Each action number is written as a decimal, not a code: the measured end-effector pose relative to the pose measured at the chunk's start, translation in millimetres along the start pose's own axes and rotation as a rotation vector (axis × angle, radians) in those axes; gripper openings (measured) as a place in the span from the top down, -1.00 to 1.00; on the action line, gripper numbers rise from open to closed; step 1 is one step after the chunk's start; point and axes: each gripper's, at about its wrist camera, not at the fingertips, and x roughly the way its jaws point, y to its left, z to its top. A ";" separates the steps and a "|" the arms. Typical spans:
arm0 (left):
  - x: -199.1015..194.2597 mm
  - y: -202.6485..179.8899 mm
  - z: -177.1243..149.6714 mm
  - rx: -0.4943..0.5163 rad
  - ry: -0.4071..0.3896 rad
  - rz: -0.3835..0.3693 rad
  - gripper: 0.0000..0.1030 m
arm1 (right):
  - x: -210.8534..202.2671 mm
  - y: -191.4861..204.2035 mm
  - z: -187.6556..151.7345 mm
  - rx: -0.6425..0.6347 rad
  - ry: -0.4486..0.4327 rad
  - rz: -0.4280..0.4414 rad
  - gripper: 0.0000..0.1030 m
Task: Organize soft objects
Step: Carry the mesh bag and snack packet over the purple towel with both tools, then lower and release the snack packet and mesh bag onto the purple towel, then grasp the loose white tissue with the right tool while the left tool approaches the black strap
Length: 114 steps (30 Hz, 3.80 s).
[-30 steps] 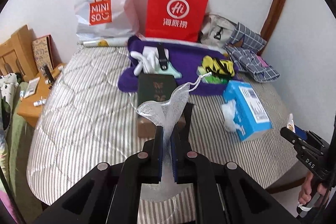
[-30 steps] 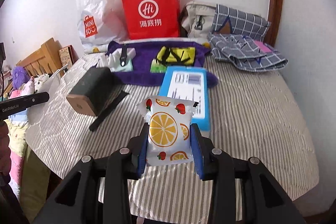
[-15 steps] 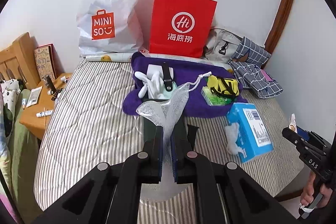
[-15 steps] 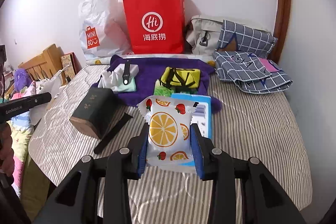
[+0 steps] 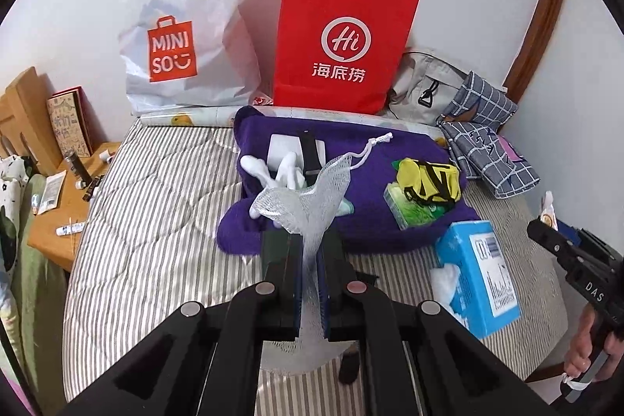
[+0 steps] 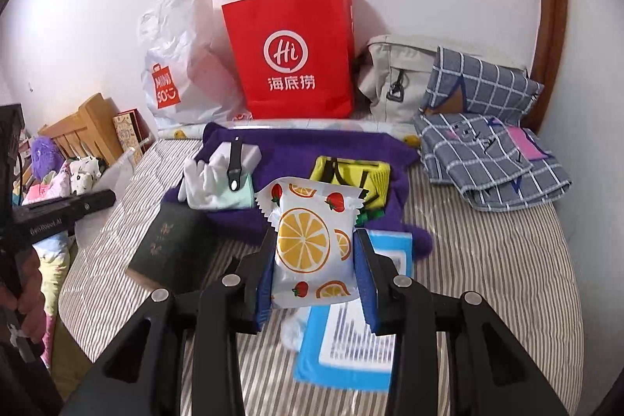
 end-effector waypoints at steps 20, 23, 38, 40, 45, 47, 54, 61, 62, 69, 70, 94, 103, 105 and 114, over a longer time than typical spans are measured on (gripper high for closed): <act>81.3 -4.1 56.4 0.017 0.051 0.011 0.85 | 78.4 -2.8 58.6 -0.048 0.034 -0.015 0.29; 92.2 -5.0 62.9 0.017 0.060 0.012 0.85 | 90.8 -5.0 64.9 -0.052 0.044 -0.013 0.29; 156.2 -4.1 74.7 0.004 0.155 0.034 0.85 | 155.7 -26.6 79.7 -0.018 0.128 0.002 0.29; 163.8 -3.8 75.1 0.000 0.170 0.034 0.85 | 164.0 -26.1 80.3 -0.023 0.140 -0.004 0.29; 177.0 -4.7 76.9 0.003 0.186 0.027 0.85 | 184.5 -28.4 81.5 -0.010 0.178 0.009 0.29; 181.1 -4.2 77.2 0.000 0.195 0.021 0.85 | 191.9 -29.1 81.3 -0.004 0.192 0.012 0.29; 188.3 -5.5 80.6 -0.005 0.209 -0.006 0.45 | 201.9 -30.4 80.0 -0.001 0.213 0.005 -0.12; 179.3 -10.6 82.3 0.022 0.197 0.002 -0.25 | 188.2 -27.6 82.7 -0.018 0.183 -0.017 -0.49; 177.4 -10.3 82.2 0.020 0.197 0.003 -0.30 | 185.2 -27.5 82.6 -0.014 0.182 -0.016 -0.49; 156.7 -4.7 78.7 -0.003 0.182 -0.014 -0.45 | 150.1 -20.9 66.4 0.019 0.150 0.016 -0.49; 154.2 -3.9 78.0 -0.003 0.184 -0.015 -0.54 | 144.8 -19.5 62.7 0.021 0.150 0.019 -0.49; 77.3 25.0 27.4 -0.033 0.137 -0.047 -0.58 | 71.5 40.8 -57.6 -0.085 0.237 -0.001 0.42; 63.6 34.7 -5.0 -0.011 0.142 -0.056 -0.58 | 93.5 82.4 -106.5 -0.364 0.323 -0.225 0.42; 61.8 37.4 -11.6 -0.003 0.142 -0.051 -0.58 | 98.3 85.8 -111.0 -0.391 0.321 -0.257 0.42; 48.7 44.2 -31.8 0.013 0.145 -0.028 -0.58 | 107.7 89.9 -118.4 -0.414 0.285 -0.339 0.57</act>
